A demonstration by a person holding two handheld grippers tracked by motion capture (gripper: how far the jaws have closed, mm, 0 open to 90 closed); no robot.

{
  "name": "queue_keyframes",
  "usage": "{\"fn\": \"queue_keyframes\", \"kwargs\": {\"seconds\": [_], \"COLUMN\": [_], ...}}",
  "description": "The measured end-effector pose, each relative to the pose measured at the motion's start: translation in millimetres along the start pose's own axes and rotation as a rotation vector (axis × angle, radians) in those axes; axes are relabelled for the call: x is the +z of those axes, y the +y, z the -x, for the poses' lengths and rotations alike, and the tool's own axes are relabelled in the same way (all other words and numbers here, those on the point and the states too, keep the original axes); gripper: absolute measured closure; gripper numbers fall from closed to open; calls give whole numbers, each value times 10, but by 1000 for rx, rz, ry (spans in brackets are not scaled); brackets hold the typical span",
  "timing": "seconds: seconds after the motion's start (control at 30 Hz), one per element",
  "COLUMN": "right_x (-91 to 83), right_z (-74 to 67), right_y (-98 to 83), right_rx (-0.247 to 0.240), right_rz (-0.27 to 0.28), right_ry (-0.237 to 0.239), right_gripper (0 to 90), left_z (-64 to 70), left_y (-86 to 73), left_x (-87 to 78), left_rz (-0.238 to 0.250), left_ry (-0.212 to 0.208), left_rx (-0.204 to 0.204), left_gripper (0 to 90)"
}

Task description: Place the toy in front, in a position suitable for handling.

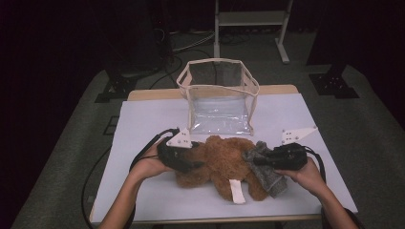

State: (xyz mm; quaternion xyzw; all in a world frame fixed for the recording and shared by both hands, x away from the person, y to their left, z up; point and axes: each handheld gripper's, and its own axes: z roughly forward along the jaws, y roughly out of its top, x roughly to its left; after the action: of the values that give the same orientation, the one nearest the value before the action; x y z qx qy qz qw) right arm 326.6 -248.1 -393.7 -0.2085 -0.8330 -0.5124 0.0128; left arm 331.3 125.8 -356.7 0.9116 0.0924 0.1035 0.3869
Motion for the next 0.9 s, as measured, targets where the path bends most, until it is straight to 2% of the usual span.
{"fn": "queue_keyframes", "kwargs": {"seconds": [0.13, 0.2, 0.3, 0.43, 0.53, 0.7, 0.8, 0.9], "right_x": [-64, -131, -205, -140, 0, 378, 566, 667], "right_z": [-2, -54, -176, -280, -315, -296, -228, -119], "right_y": [-68, -14, 191, 499, 757, 1135, 1212, 1124], "right_rx": [26, 10, -49, -120, -175, -239, -246, -237], "right_rz": [-21, -13, 1, -4, -26, -110, -167, -239], "right_ry": [11, 11, 12, 19, 22, 39, 31, 4], "right_gripper": [794, 794, 794, 794, 793, 793, 793, 794], "left_z": [13, 14, 7, 23, 29, 45, 47, 39], "left_y": [-51, -50, -27, -18, -26, -19, -31, -52], "left_x": [67, 103, 134, 165, 172, 197, 216, 203], "left_rz": [12, 10, 7, 7, 8, 16, 30, 46], "left_ry": [-23, -28, -34, -32, -32, -38, -35, -33], "left_rx": [-18, -13, -10, -6, -6, 6, 5, 2], "left_gripper": [347, 356, 378, 386, 392, 400, 398, 393]}}
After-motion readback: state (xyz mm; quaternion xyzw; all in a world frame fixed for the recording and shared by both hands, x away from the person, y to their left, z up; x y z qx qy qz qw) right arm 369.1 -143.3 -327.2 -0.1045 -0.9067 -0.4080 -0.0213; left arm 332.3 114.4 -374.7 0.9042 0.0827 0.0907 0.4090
